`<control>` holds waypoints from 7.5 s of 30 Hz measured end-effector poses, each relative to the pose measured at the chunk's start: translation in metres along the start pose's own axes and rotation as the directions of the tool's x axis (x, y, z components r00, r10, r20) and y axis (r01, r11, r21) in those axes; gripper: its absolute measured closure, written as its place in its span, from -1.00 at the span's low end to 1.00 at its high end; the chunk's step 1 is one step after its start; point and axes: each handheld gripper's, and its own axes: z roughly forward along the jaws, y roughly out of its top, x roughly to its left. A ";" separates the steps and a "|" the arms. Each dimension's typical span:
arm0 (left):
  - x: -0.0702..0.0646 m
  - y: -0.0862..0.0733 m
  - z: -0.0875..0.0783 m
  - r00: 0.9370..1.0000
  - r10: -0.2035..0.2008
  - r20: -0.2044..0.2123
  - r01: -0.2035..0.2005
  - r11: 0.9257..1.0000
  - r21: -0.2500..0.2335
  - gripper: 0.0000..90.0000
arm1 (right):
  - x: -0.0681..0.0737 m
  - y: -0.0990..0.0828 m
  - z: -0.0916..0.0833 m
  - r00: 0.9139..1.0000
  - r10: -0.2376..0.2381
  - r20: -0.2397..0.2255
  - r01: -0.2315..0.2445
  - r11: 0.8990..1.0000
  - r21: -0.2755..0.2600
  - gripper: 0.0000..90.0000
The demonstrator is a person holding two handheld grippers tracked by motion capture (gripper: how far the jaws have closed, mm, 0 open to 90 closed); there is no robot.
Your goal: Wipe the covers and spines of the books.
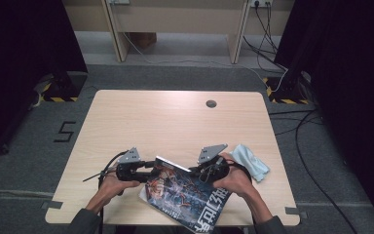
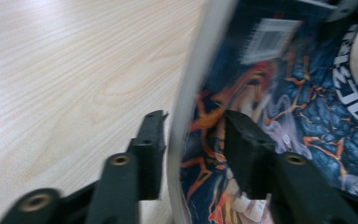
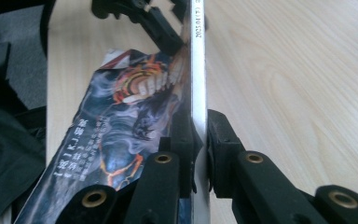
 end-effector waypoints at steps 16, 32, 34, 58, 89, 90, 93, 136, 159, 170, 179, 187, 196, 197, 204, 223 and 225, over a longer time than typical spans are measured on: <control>-0.003 0.000 -0.001 0.993 0.110 0.038 -0.110 0.994 0.016 0.58 | -0.002 0.001 -0.004 1.000 0.003 0.015 -0.003 1.000 -0.010 0.85; -0.028 -0.008 -0.020 0.982 0.176 -0.069 -0.177 0.984 -0.013 0.80 | -0.016 -0.005 -0.014 0.990 0.091 0.104 -0.086 0.995 -0.054 0.50; -0.031 -0.008 -0.023 0.980 0.180 -0.090 -0.182 0.983 -0.018 0.80 | -0.022 -0.008 -0.022 0.985 0.120 0.127 -0.111 0.991 -0.079 0.47; -0.043 -0.014 -0.045 0.964 0.087 -0.252 -0.103 0.993 -0.053 0.83 | -0.079 -0.092 -0.083 0.736 0.436 0.518 -0.473 0.878 -0.068 0.06; -0.053 -0.015 -0.034 0.975 0.108 -0.193 -0.121 0.991 -0.059 0.83 | -0.091 -0.122 -0.062 0.740 0.379 0.556 -0.470 0.882 0.026 0.77; -0.054 -0.015 -0.033 0.975 0.109 -0.194 -0.122 0.991 -0.057 0.83 | -0.090 -0.121 -0.064 0.737 0.387 0.554 -0.469 0.883 0.007 0.77; -0.056 -0.013 -0.030 0.975 0.112 -0.191 -0.126 0.990 -0.059 0.83 | -0.088 -0.113 -0.071 0.735 0.380 0.561 -0.445 0.895 -0.024 0.77; -0.066 -0.013 -0.015 0.967 0.165 -0.196 -0.181 0.981 -0.067 0.81 | -0.007 0.014 0.003 0.947 0.131 0.294 -0.109 0.990 -0.090 0.76; -0.065 -0.014 -0.014 0.969 0.155 -0.194 -0.172 0.983 -0.072 0.79 | -0.013 0.012 0.005 0.940 0.144 0.309 -0.127 0.989 -0.075 0.77; -0.065 -0.014 -0.014 0.967 0.161 -0.199 -0.178 0.982 -0.067 0.78 | 0.013 0.040 0.013 0.960 0.075 0.268 -0.050 0.994 -0.101 0.76; -0.066 -0.014 -0.013 0.966 0.164 -0.201 -0.181 0.981 -0.067 0.78 | 0.030 0.056 0.017 0.966 0.021 0.259 0.007 0.994 -0.109 0.76; -0.066 -0.014 -0.014 0.966 0.166 -0.199 -0.182 0.981 -0.067 0.78 | 0.027 0.054 0.017 0.960 -0.003 0.279 0.028 0.996 -0.086 0.76; -0.065 -0.015 -0.014 0.968 0.159 -0.196 -0.174 0.983 -0.063 0.76 | 0.005 0.036 0.014 0.950 0.042 0.309 -0.033 0.999 -0.036 0.76; -0.065 -0.015 -0.014 0.968 0.158 -0.196 -0.174 0.983 -0.064 0.76 | 0.002 0.034 0.014 0.950 0.051 0.309 -0.043 0.999 -0.032 0.76; -0.064 -0.014 -0.014 0.968 0.158 -0.195 -0.173 0.983 -0.063 0.75 | -0.014 0.020 0.010 0.943 0.103 0.315 -0.101 0.995 -0.021 0.76; -0.067 -0.012 -0.013 0.961 0.186 -0.205 -0.202 0.977 -0.062 0.77 | 0.026 0.056 0.014 0.964 0.004 0.265 0.016 0.997 -0.073 0.77; -0.067 -0.013 -0.012 0.961 0.184 -0.204 -0.201 0.978 -0.062 0.77 | 0.029 0.060 0.015 0.965 -0.018 0.262 0.039 0.996 -0.075 0.77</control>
